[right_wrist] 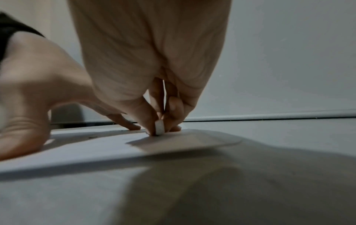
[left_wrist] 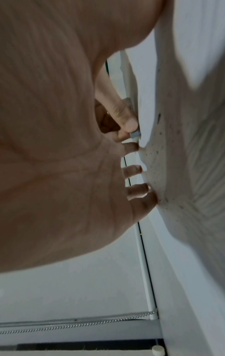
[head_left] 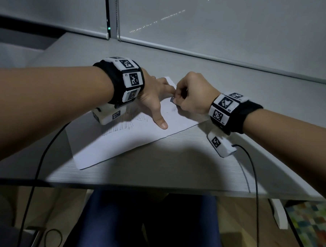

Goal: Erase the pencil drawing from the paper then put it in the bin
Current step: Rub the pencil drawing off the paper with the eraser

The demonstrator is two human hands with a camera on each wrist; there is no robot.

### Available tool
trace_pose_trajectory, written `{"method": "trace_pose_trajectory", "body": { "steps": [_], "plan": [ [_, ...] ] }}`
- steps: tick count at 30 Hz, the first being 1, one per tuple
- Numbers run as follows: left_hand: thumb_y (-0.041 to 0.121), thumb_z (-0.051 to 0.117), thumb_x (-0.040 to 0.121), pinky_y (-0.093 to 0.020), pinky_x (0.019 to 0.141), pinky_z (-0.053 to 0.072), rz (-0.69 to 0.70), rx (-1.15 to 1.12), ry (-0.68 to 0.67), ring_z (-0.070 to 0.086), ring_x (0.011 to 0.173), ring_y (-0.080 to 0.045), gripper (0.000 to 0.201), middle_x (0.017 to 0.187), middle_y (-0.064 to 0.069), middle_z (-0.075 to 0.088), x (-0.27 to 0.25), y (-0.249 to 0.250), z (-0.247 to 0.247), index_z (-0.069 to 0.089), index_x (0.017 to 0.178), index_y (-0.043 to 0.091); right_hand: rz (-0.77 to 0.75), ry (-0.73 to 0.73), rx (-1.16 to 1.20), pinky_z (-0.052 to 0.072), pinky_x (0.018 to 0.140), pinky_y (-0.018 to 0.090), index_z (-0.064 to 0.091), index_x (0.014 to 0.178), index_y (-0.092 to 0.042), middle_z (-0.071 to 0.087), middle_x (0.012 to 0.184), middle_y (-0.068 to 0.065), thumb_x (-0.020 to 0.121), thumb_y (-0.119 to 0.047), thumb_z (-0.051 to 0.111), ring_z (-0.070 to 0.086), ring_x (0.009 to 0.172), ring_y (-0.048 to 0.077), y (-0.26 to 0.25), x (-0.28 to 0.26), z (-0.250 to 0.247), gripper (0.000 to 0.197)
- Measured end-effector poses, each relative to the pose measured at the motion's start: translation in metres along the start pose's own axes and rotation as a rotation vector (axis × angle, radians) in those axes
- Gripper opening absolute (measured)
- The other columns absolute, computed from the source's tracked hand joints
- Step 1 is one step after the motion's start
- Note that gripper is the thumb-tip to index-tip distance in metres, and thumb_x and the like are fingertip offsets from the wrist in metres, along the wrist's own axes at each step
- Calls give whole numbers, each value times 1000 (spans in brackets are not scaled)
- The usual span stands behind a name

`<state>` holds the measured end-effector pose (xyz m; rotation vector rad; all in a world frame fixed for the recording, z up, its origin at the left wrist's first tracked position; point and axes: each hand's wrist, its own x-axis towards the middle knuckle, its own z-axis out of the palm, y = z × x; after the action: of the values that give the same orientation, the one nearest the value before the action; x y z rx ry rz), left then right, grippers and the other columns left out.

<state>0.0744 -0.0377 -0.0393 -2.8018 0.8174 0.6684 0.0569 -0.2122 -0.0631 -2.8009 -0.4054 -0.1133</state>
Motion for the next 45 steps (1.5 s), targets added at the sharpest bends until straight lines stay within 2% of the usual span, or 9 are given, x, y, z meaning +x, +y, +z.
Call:
{"method": "trace_pose_trajectory", "body": {
  "steps": [5, 9, 15, 19, 25, 28, 35, 41, 45],
  "plan": [
    [95, 76, 42, -60, 117, 33, -6, 20, -17, 28, 152, -33, 132, 162, 8, 22, 2, 1, -1, 17, 155, 63, -113, -103, 73, 43, 56, 9, 79, 74, -12, 65, 60, -9, 85, -19, 81, 58, 51, 0, -6, -15, -2, 14],
    [92, 77, 45, -60, 118, 33, -18, 10, -42, 26, 152, -33, 132, 161, 9, 20, 2, 5, -3, 14, 157, 66, -52, -50, 45, 47, 59, 20, 79, 72, -14, 66, 60, -6, 83, -25, 83, 57, 53, 5, 9, -5, -7, 17],
    [106, 61, 13, -62, 114, 38, -6, 66, -76, 33, 147, -36, 152, 155, 5, 24, 5, 7, -6, 21, 154, 65, -72, -86, 55, 50, 58, 20, 76, 73, -14, 67, 62, -8, 85, -18, 76, 61, 54, 3, -2, -17, -1, 13],
    [96, 75, 40, -59, 115, 35, -16, 36, -68, 29, 150, -35, 131, 159, 5, 21, 2, 9, -6, 20, 155, 64, -90, -95, 59, 45, 58, 15, 78, 72, -15, 66, 60, -9, 84, -21, 80, 59, 51, 2, 0, -18, -4, 14],
    [102, 69, 21, -62, 116, 35, -26, 18, -91, 30, 151, -36, 149, 158, 5, 22, 0, 12, -8, 11, 155, 70, -42, -43, 26, 56, 62, 28, 78, 73, -11, 72, 67, 0, 85, -19, 78, 66, 62, 14, 8, -18, -7, 14],
    [101, 70, 24, -62, 114, 37, 2, 29, -95, 33, 147, -35, 137, 157, 5, 22, 4, 10, -6, 20, 148, 72, -103, -103, 67, 57, 61, 25, 78, 74, -11, 74, 68, 0, 84, -15, 76, 67, 59, 10, -4, -29, -2, 11],
    [107, 58, 10, -63, 115, 36, 17, 71, -75, 30, 151, -35, 156, 163, 5, 18, 8, 6, -4, 11, 154, 68, 6, -27, 35, 57, 64, 29, 75, 69, -16, 69, 66, -4, 83, -21, 76, 66, 63, 16, 6, -17, -8, 15],
    [91, 75, 56, -57, 117, 37, -7, 52, -53, 32, 148, -30, 88, 158, 5, 23, -2, 9, -8, 49, 133, 60, -114, -111, 85, 57, 58, 28, 76, 73, -12, 69, 64, -2, 83, -17, 76, 65, 58, 15, -25, -32, 2, 11],
    [100, 70, 35, -65, 115, 35, 51, 87, -72, 28, 151, -36, 133, 163, 2, 20, 6, 5, -5, 23, 153, 61, -10, -27, 48, 58, 62, 29, 77, 72, -14, 71, 65, 0, 83, -25, 80, 67, 61, 18, 0, -14, -4, 16]
  ]
}}
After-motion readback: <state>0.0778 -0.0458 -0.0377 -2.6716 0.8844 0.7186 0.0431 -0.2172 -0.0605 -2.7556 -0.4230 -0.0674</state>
